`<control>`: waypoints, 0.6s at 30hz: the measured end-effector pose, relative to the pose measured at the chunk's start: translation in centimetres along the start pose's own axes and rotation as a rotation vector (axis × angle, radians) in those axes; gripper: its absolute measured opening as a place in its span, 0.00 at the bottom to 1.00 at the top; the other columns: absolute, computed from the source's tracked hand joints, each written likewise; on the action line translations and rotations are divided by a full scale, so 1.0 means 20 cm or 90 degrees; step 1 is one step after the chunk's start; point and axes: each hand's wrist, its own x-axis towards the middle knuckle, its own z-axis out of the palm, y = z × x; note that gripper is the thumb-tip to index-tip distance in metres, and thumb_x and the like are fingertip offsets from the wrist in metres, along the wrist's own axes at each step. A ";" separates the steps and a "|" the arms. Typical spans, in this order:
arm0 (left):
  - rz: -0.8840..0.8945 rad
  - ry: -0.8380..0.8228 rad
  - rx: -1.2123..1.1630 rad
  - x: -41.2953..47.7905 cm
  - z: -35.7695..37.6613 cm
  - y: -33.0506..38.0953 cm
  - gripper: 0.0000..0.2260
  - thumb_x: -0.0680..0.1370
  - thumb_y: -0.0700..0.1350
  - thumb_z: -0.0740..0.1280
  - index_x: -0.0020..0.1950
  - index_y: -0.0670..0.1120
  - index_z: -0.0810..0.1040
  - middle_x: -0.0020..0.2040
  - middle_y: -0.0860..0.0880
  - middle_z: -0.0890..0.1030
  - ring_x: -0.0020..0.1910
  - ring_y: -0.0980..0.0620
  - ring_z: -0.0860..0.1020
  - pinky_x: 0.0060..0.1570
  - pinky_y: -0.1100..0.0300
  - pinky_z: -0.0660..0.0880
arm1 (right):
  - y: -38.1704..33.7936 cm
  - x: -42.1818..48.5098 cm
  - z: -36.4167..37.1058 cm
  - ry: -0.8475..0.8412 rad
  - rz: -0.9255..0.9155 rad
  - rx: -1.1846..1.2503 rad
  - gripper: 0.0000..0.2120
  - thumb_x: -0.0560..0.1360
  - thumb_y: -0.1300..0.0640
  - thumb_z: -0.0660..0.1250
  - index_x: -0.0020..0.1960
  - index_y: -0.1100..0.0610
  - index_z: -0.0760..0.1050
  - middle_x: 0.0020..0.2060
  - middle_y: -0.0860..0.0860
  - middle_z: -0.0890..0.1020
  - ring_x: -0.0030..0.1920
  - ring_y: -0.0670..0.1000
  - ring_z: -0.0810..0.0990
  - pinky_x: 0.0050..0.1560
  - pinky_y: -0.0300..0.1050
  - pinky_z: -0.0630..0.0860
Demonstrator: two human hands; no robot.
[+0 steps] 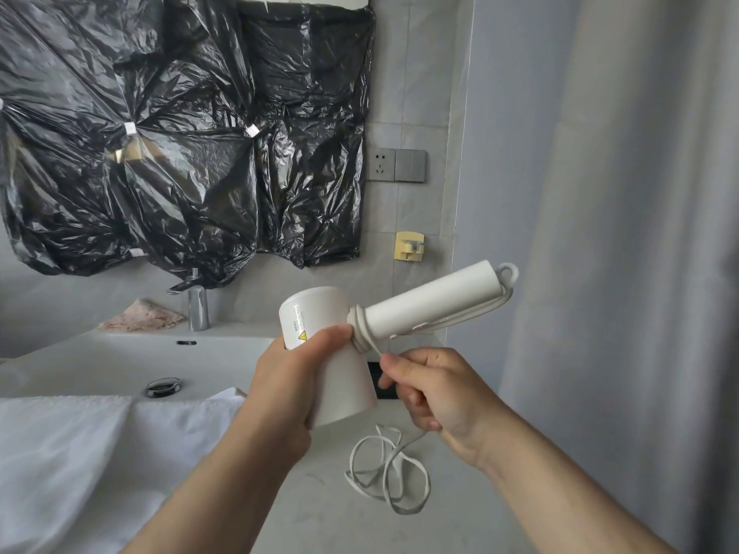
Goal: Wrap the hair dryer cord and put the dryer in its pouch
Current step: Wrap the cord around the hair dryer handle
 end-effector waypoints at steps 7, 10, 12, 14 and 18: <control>-0.100 -0.106 0.058 -0.01 -0.05 -0.01 0.25 0.61 0.49 0.77 0.55 0.44 0.81 0.41 0.42 0.85 0.35 0.47 0.82 0.29 0.57 0.76 | -0.05 0.00 -0.06 -0.017 -0.091 -0.165 0.07 0.72 0.66 0.73 0.44 0.54 0.79 0.28 0.44 0.79 0.32 0.42 0.78 0.31 0.31 0.72; -0.118 -0.172 0.104 -0.02 -0.06 -0.01 0.25 0.64 0.51 0.75 0.58 0.43 0.81 0.46 0.40 0.85 0.39 0.45 0.83 0.32 0.56 0.77 | -0.02 -0.01 -0.08 -0.049 -0.104 -0.144 0.24 0.71 0.68 0.73 0.60 0.45 0.75 0.45 0.41 0.84 0.49 0.39 0.82 0.48 0.33 0.77; -0.053 -0.156 0.158 0.00 -0.06 -0.01 0.30 0.61 0.59 0.76 0.57 0.44 0.82 0.47 0.40 0.86 0.42 0.42 0.84 0.35 0.49 0.81 | 0.00 -0.02 -0.08 -0.071 -0.107 -0.130 0.23 0.74 0.69 0.70 0.61 0.46 0.75 0.50 0.44 0.84 0.52 0.39 0.82 0.51 0.33 0.76; -0.004 -0.142 0.201 0.00 -0.05 -0.01 0.31 0.58 0.63 0.77 0.54 0.45 0.84 0.48 0.40 0.86 0.48 0.38 0.85 0.47 0.39 0.82 | 0.02 -0.02 -0.07 -0.075 -0.106 -0.139 0.22 0.74 0.65 0.71 0.60 0.42 0.77 0.53 0.43 0.85 0.56 0.41 0.81 0.56 0.37 0.76; -0.013 -0.172 0.236 -0.02 -0.05 -0.01 0.29 0.57 0.61 0.80 0.54 0.49 0.85 0.49 0.41 0.86 0.52 0.37 0.83 0.55 0.35 0.78 | 0.02 -0.02 -0.07 -0.046 -0.103 -0.200 0.22 0.73 0.61 0.73 0.54 0.34 0.77 0.52 0.35 0.83 0.57 0.38 0.80 0.60 0.35 0.74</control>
